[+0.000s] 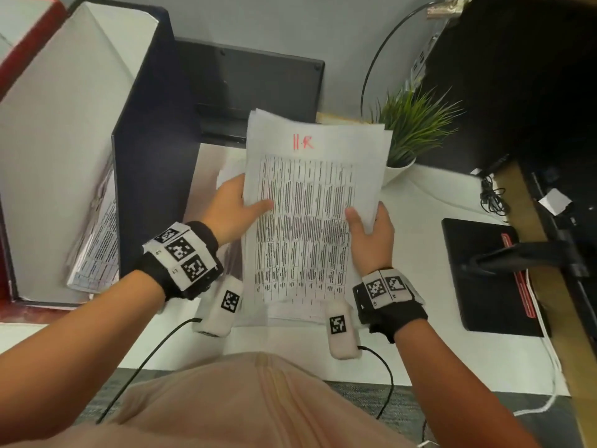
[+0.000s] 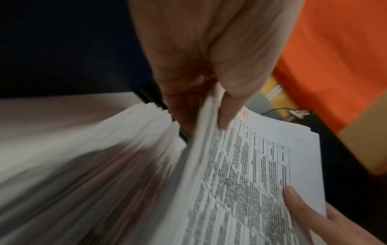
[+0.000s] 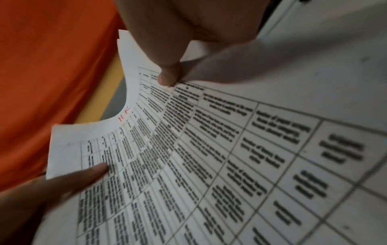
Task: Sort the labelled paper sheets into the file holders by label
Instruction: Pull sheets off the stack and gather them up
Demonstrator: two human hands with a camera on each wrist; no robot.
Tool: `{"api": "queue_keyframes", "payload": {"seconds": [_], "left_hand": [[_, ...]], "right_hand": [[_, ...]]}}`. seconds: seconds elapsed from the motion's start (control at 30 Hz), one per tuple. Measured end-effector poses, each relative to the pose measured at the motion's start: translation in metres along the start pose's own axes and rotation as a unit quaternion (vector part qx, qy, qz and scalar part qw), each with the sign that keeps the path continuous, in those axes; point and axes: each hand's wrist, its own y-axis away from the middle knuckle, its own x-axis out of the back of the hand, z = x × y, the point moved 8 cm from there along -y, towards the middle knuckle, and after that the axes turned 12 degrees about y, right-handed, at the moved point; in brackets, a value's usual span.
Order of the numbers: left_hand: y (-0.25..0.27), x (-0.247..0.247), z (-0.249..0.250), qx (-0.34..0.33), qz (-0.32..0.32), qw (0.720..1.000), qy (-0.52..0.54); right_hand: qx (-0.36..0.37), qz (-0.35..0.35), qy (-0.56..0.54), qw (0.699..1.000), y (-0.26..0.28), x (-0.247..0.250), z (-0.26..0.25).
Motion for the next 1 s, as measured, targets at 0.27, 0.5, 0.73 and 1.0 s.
{"api": "queue_keyframes", "payload": {"seconds": [0.27,0.5,0.73,1.0], "left_hand": [[0.019,0.011,0.077,-0.197,0.102,0.968,0.115],[0.019,0.005,0.044,-0.159,0.13,0.978,0.032],[0.015,-0.008,0.0,-0.053,0.112,0.99,0.066],[0.011,0.008,0.007,-0.034,0.144,0.986,0.082]], "right_hand": [[0.088,0.046,-0.12,0.988,-0.001,0.026,-0.07],[0.015,0.022,-0.134,0.991,0.011,0.007,-0.036],[-0.002,0.011,-0.093,0.996,0.021,-0.009,-0.016],[0.01,0.011,-0.093,0.996,0.006,-0.008,-0.03]]}}
